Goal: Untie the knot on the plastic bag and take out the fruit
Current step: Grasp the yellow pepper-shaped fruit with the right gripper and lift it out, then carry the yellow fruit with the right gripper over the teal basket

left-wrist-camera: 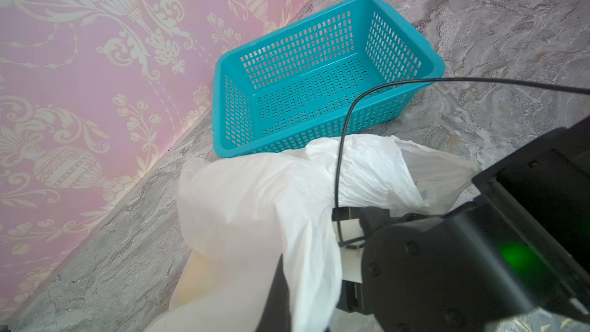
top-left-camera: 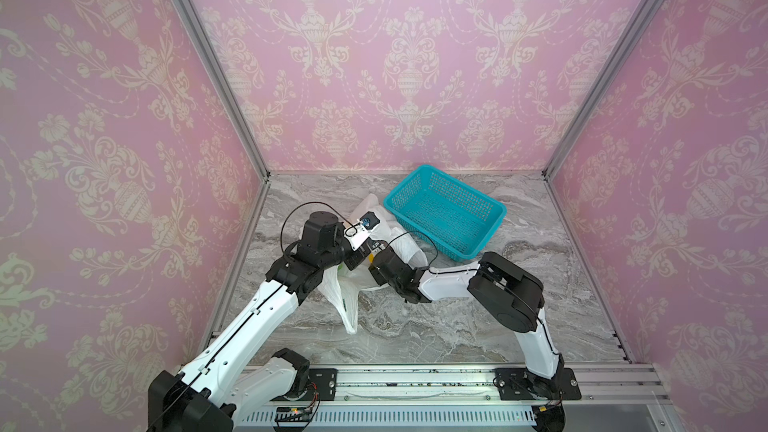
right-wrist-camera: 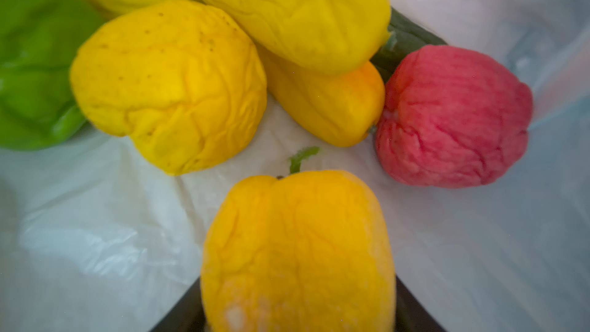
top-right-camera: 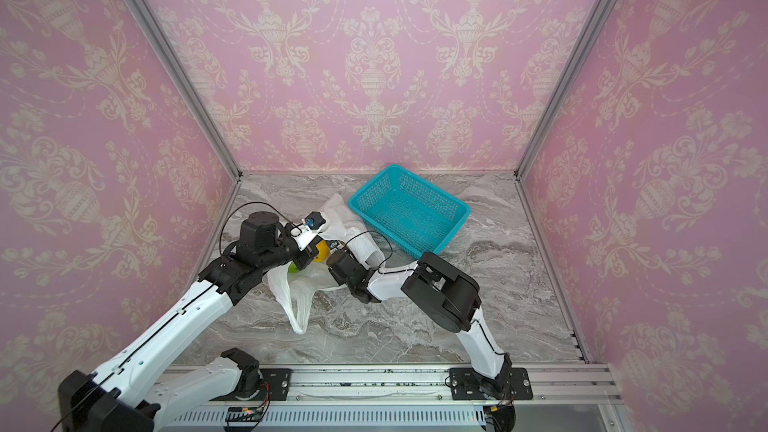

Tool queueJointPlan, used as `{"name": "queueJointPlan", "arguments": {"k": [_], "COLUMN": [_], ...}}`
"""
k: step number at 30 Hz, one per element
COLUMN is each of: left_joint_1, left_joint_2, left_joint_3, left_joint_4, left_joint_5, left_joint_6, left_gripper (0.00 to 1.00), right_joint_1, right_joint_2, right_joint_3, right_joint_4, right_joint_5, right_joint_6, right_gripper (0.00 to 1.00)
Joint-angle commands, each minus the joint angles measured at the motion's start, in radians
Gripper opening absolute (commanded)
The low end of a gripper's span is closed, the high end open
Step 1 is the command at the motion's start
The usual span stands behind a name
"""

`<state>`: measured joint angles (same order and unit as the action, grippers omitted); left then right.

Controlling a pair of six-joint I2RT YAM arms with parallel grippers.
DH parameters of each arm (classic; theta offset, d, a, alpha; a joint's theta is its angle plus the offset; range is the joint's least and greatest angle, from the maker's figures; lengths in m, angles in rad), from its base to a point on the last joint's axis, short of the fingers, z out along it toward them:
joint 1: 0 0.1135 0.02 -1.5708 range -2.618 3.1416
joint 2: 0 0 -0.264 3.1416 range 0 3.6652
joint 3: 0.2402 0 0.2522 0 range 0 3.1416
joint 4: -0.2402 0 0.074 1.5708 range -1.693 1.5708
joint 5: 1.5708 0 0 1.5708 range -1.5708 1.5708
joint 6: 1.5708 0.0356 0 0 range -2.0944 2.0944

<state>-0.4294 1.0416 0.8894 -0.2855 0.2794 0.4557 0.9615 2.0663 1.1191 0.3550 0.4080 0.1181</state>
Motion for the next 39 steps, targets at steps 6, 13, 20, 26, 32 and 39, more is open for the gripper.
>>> {"name": "queueJointPlan", "arguments": {"k": [6, 13, 20, 26, 32, 39], "left_joint_1": [-0.004, -0.003, -0.006, -0.006, -0.006, -0.006], "left_joint_2": [0.019, 0.042, 0.038, 0.029, 0.027, 0.032], "left_joint_3": [-0.015, -0.009, -0.011, -0.015, -0.013, -0.017], "left_joint_4": [-0.006, -0.007, -0.001, 0.006, 0.003, 0.009], "left_joint_5": [-0.017, -0.005, -0.010, -0.008, -0.005, -0.008], "left_joint_6": [0.037, 0.035, 0.033, 0.029, 0.030, 0.032], "left_gripper": [0.00, 0.00, 0.00, 0.00, 0.00, 0.00], "right_joint_1": [-0.007, 0.002, 0.074, 0.088, 0.023, -0.124], "right_joint_2": [-0.189, -0.312, -0.529, -0.816, -1.050, -1.139], "right_joint_3": [-0.248, -0.434, -0.551, -0.660, -0.722, -0.689], "right_joint_4": [0.332, 0.553, 0.585, 0.558, 0.432, 0.213], "right_joint_5": [-0.176, -0.291, -0.304, -0.140, -0.037, 0.112], "right_joint_6": [-0.036, -0.067, -0.103, -0.083, -0.060, 0.075], "right_gripper": [0.49, 0.46, 0.43, 0.35, 0.35, 0.29]}}
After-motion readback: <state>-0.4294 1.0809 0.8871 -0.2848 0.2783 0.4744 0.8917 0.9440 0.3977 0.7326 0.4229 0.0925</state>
